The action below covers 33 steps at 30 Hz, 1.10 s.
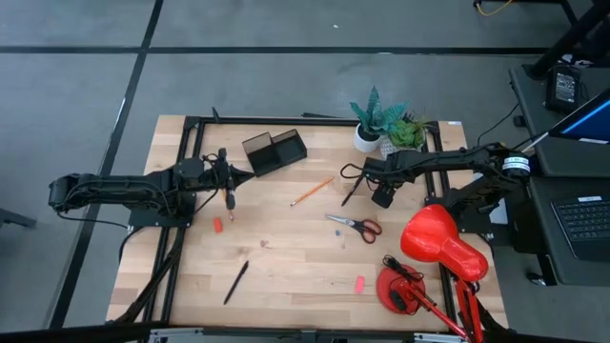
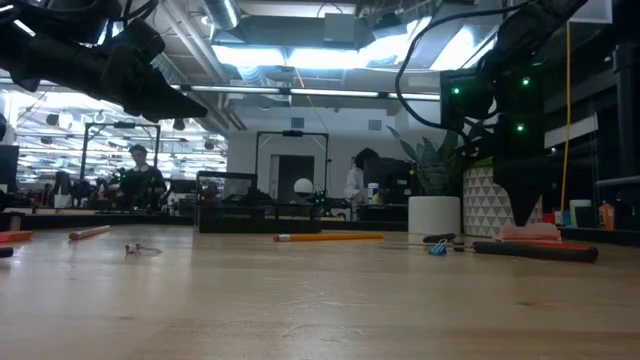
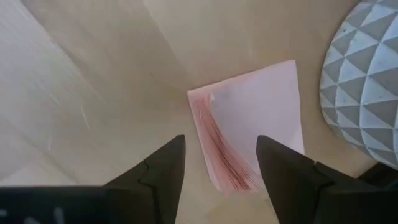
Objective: Pick and place office supplies into organizer
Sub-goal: Put the sticky note into the desk organizer
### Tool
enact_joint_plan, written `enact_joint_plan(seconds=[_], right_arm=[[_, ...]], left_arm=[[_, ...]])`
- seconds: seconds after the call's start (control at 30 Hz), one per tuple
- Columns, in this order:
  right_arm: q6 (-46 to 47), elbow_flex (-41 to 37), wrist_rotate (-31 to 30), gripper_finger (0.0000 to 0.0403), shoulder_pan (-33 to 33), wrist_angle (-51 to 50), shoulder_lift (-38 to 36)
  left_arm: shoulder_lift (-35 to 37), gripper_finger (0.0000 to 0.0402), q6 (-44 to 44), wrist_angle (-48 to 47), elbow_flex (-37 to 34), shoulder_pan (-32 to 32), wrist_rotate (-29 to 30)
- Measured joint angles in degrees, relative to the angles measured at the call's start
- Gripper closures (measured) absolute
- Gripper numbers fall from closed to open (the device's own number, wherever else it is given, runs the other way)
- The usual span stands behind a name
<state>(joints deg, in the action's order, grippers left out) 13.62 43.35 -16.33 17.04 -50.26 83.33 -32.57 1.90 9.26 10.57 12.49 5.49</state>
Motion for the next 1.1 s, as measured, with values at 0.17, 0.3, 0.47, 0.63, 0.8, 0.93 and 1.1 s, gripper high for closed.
enact_joint_plan(seconds=[0.17,0.3,0.47,0.63,0.8,0.93,1.1], right_arm=[[1.19,-0.02,0.99,0.0204,1.4,-1.06,0.0],[1.15,-0.02,1.84,0.0204,2.78,-1.01,0.0],[0.93,-0.02,4.4,0.0204,4.15,-1.02,0.81],[0.73,-0.02,4.43,0.0204,4.94,-1.07,2.83],[0.73,-0.04,4.4,0.0204,5.67,-1.57,4.35],[0.73,-0.04,4.4,0.0204,6.01,-1.66,4.63],[0.83,-0.04,4.38,0.0208,6.01,-1.75,4.63]], left_arm=[[0.0,0.0398,-1.17,-0.03,0.0,-0.02,-0.01],[-0.01,0.0398,-1.18,-0.03,0.0,0.0,-0.01],[-0.01,0.0398,-1.28,-0.05,0.0,0.0,-0.01],[0.01,0.0398,-1.26,-0.05,0.0,0.0,-0.01],[0.02,0.0398,-1.24,-0.07,0.0,-0.01,-0.01],[-0.01,0.0398,-1.22,-0.07,0.0,-0.01,-0.01],[-0.01,0.0398,-1.22,-0.07,0.0,0.0,-0.01]])
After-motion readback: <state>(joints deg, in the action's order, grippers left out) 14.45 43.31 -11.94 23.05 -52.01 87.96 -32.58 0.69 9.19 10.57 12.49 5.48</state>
